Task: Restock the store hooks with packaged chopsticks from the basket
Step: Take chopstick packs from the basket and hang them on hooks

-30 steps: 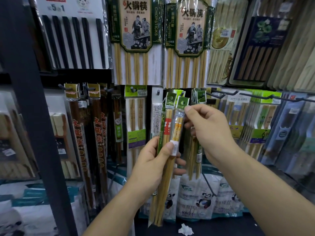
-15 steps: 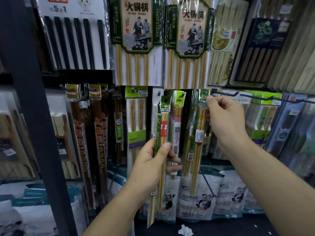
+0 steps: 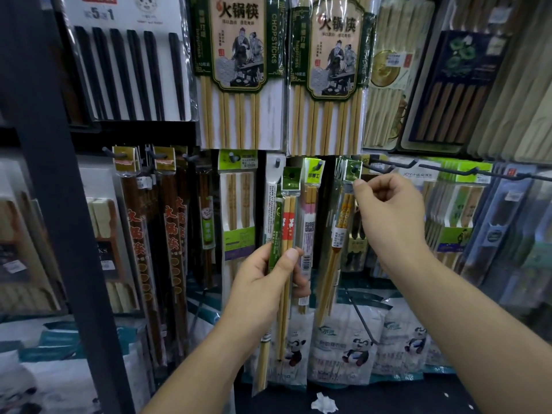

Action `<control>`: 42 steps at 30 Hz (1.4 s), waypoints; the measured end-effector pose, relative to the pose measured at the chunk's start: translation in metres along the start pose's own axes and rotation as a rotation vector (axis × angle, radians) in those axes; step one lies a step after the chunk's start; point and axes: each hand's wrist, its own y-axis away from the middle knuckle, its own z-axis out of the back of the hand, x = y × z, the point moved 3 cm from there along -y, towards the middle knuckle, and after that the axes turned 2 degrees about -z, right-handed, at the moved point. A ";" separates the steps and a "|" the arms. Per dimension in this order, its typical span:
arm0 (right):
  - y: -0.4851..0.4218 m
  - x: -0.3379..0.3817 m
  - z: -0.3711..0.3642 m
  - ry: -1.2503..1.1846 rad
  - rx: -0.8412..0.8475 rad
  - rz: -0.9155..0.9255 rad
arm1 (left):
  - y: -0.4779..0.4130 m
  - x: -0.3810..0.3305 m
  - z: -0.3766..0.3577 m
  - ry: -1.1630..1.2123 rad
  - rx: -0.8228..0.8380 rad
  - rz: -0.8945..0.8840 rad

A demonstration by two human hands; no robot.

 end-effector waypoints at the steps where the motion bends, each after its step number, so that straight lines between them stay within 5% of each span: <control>1: 0.005 0.003 0.000 -0.001 0.016 0.026 | 0.000 -0.001 0.000 0.002 0.003 0.003; 6: 0.031 0.022 -0.014 -0.123 0.265 0.033 | 0.005 -0.003 -0.006 0.032 0.063 0.035; 12: 0.033 0.025 -0.018 -0.206 0.325 -0.073 | 0.009 -0.006 -0.009 0.070 0.123 0.047; 22: 0.015 0.025 -0.003 -0.239 0.167 -0.100 | 0.003 -0.007 0.000 0.005 -0.022 0.054; 42: -0.012 0.004 -0.001 -0.170 0.101 -0.198 | 0.006 -0.006 -0.002 -0.032 0.059 0.066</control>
